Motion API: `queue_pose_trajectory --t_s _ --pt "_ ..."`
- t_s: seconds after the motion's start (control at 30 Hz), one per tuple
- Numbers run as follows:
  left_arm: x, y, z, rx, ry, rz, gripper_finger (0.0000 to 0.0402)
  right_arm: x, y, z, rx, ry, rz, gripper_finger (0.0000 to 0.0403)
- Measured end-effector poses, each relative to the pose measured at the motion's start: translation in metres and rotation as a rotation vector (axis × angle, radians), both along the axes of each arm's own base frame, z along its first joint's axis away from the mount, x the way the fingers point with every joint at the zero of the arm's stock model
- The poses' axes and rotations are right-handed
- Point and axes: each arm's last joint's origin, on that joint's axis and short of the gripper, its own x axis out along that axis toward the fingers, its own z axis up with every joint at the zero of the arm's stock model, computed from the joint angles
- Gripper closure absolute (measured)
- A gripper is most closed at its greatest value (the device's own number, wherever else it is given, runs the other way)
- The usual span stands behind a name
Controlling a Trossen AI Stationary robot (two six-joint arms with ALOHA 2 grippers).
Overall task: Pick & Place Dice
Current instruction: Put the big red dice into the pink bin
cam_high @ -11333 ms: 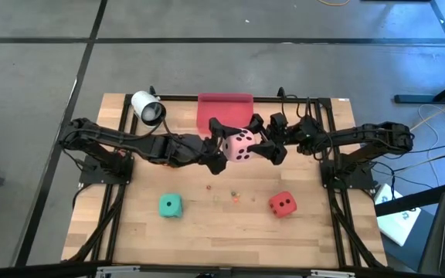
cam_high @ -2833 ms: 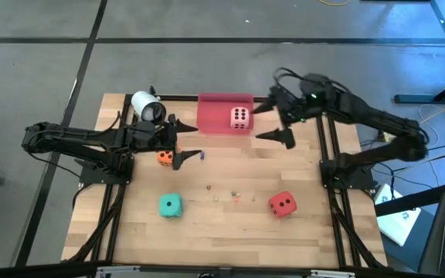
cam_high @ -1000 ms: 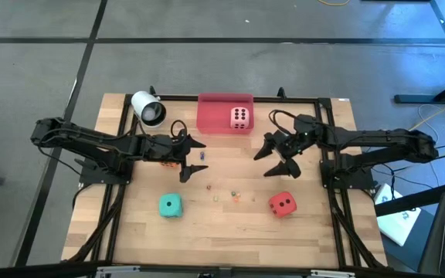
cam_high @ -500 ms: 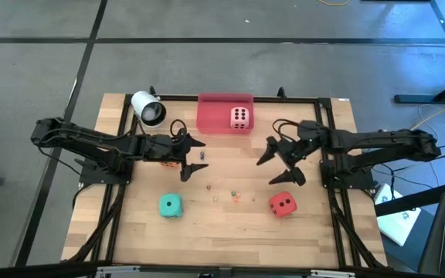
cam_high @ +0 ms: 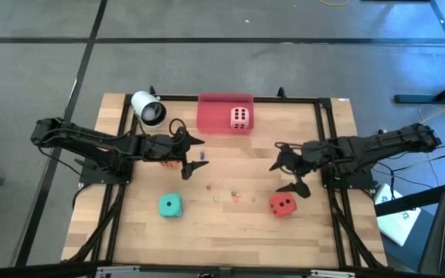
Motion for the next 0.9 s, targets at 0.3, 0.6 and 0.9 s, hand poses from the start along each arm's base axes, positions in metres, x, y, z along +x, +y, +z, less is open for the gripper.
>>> queue_pose_trajectory --t_s 0.3,0.6,0.9 --pt "0.000 0.000 0.000 -0.015 -0.005 0.012 0.0029 0.005 0.031 -0.012 -0.075 0.064 0.045 0.0003" --pt "0.000 0.000 0.000 -0.022 -0.007 0.015 0.0029 0.027 0.049 0.008 -0.071 0.101 0.099 0.0003" --pt "0.000 0.000 0.000 -0.010 -0.002 -0.007 0.0029 0.028 0.050 0.016 0.043 0.161 0.019 0.0003"
